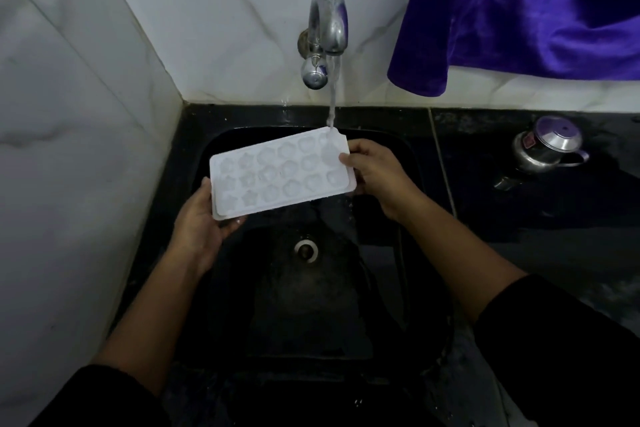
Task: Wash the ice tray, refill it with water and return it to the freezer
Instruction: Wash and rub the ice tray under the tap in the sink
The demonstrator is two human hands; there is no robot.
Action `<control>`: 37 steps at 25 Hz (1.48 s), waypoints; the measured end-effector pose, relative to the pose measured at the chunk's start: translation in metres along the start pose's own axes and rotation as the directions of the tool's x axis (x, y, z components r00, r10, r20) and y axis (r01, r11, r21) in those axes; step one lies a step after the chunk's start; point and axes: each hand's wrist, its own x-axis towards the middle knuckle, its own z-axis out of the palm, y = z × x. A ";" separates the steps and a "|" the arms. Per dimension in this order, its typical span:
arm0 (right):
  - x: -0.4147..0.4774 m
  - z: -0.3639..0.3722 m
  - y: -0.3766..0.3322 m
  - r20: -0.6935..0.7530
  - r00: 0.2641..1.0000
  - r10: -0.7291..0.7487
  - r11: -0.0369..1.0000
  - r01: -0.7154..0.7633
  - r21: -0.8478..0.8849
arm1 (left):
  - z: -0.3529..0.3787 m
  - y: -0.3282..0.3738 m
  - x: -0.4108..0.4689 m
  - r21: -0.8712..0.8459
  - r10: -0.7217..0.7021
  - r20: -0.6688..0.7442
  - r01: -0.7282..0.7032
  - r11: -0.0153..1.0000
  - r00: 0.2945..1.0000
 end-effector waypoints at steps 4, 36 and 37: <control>-0.017 -0.032 -0.021 -0.011 0.997 -0.080 0.997 0.079 -0.014 | 0.033 -0.034 0.001 0.026 -0.179 0.071 0.178 0.984 0.981; 0.076 0.031 -0.094 0.008 0.997 0.078 0.988 -0.078 0.131 | -0.006 -0.022 0.000 -0.056 0.099 0.047 -0.096 0.994 0.994; 0.083 0.034 -0.097 -0.005 0.997 0.075 0.989 -0.073 0.126 | -0.005 -0.023 0.000 -0.060 0.101 0.053 -0.098 0.993 0.993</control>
